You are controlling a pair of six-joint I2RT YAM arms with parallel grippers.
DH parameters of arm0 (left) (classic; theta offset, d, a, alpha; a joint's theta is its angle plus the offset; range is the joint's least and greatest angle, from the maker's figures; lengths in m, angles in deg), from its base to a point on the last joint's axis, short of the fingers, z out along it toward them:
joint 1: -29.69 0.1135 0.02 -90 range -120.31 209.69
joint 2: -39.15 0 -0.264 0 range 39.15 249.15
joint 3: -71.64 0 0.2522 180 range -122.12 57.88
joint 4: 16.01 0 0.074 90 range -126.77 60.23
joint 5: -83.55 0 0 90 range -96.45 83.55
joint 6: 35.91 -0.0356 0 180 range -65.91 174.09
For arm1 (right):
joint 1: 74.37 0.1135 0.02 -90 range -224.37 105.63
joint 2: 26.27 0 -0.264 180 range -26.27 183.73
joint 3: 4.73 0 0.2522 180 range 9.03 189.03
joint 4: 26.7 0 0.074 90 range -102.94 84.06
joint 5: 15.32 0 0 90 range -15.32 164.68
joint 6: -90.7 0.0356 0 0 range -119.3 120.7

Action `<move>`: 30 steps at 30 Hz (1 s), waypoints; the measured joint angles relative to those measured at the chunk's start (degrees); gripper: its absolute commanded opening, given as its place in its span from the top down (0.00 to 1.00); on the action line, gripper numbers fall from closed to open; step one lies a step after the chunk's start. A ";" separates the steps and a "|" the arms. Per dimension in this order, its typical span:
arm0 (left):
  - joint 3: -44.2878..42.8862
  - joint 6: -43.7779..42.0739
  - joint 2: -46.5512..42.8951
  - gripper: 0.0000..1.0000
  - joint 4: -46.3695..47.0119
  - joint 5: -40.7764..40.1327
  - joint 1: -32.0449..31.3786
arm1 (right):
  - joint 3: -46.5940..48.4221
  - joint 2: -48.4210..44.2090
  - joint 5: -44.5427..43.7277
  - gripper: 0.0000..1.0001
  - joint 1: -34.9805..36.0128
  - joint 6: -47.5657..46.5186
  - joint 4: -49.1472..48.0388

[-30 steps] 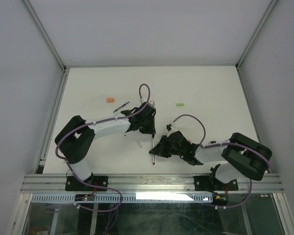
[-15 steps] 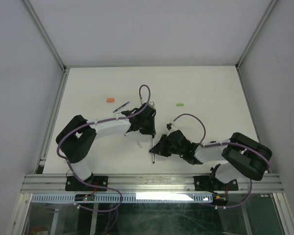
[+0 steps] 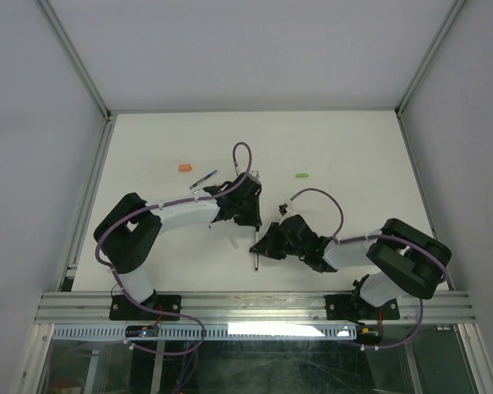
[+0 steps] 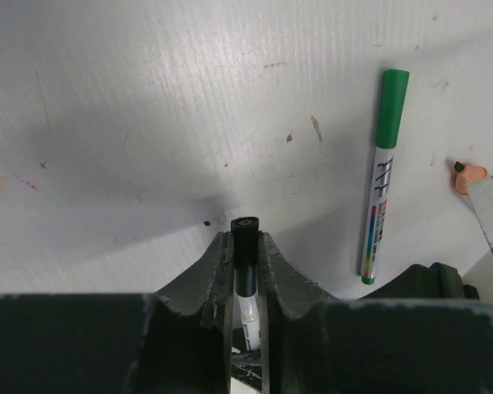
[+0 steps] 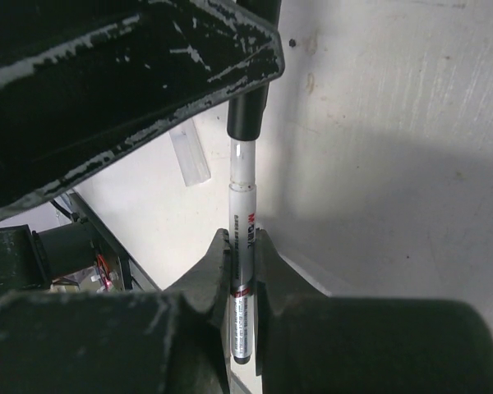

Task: Insert the pens into the pen caps
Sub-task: Insert the pen cap onto the pen.

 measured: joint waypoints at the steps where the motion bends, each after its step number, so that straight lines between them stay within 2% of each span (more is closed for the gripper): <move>1: 0.09 0.00 0.00 0.90 -0.04 0.00 0.00 | 0.13 0.24 0.00 0.99 -0.07 0.02 0.00; 19: 0.48 0.66 -0.04 0.88 1.29 -0.04 0.02 | 1.46 0.63 -1.51 0.99 -1.46 -0.68 1.22; 24: 1.03 1.33 -0.44 0.82 2.12 -0.31 0.11 | 2.23 0.66 -1.99 0.99 -1.88 -1.79 2.23; 30: 1.92 1.79 -2.14 0.70 1.46 -0.13 0.33 | 2.97 0.66 -3.50 0.99 -2.45 -2.64 2.62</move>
